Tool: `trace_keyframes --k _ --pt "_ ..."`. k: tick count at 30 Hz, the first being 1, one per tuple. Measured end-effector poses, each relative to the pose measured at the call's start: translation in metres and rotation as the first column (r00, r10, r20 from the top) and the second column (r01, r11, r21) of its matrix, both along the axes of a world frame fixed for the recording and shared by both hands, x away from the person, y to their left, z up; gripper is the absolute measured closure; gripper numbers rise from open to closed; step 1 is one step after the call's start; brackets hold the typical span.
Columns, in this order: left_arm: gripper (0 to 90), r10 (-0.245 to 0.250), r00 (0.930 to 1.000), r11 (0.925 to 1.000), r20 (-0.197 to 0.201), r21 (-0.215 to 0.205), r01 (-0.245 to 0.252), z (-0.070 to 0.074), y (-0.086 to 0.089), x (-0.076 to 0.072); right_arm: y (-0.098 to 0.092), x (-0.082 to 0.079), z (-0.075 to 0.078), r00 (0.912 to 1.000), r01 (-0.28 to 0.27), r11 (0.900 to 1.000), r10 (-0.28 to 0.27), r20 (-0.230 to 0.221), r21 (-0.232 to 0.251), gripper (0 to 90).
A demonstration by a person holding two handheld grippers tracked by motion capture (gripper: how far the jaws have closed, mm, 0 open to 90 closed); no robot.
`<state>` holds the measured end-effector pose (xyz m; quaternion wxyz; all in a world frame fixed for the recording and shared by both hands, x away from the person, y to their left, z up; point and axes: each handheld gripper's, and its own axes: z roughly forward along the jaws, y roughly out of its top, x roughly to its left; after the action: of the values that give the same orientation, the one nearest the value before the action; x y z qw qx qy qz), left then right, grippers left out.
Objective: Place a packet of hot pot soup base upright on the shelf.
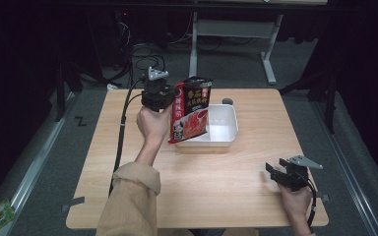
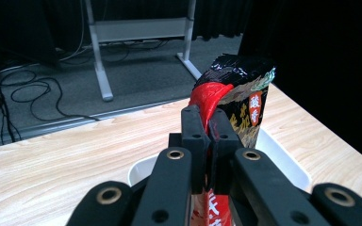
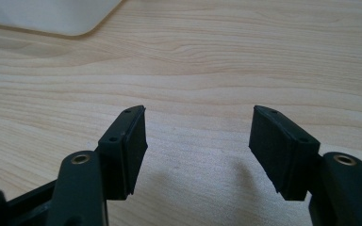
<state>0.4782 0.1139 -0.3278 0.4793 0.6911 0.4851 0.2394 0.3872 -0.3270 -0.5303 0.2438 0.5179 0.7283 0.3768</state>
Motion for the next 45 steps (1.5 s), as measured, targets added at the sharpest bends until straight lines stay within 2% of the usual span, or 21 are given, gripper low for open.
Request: trace_keyframes --k 8,15,24,32,37,41,45 --pt "88.4 0.039 0.9992 0.9991 0.000 -0.013 -0.039 -0.010 -0.006 0.014 0.000 0.000 0.000 1.0000 0.000 1.000 0.000 0.001 0.000 37.8" --pt "88.2 0.046 0.9989 0.9987 -0.006 -0.021 -0.046 -0.019 -0.014 0.026 0.000 0.000 0.000 1.0000 -0.003 1.000 0.003 0.003 -0.002 37.7" --pt "88.1 0.067 0.9977 0.9977 -0.006 -0.008 -0.067 -0.031 -0.022 0.036 0.001 0.000 0.000 0.9999 -0.011 1.000 0.011 0.003 -0.009 37.7" --pt "87.2 0.066 0.9974 0.9966 -0.031 -0.048 -0.067 -0.046 -0.019 0.041 0.001 0.000 0.000 0.9999 -0.013 1.000 0.013 0.002 -0.010 37.7" --pt "86.1 0.059 0.9973 0.9981 -0.042 -0.015 -0.060 -0.055 -0.021 0.041 0.001 0.000 0.000 1.0000 -0.010 1.000 0.010 0.000 -0.008 37.7" --pt "85.1 0.055 0.9975 0.9984 -0.046 -0.010 -0.055 -0.062 -0.021 0.041 0.001 0.000 0.000 0.9999 -0.010 1.000 0.010 0.001 -0.010 37.7" --pt "84.6 0.045 0.9968 0.9990 -0.066 -0.003 -0.045 -0.061 -0.019 0.040 0.001 0.000 0.000 1.0000 -0.005 1.000 0.005 -0.002 -0.005 37.7"
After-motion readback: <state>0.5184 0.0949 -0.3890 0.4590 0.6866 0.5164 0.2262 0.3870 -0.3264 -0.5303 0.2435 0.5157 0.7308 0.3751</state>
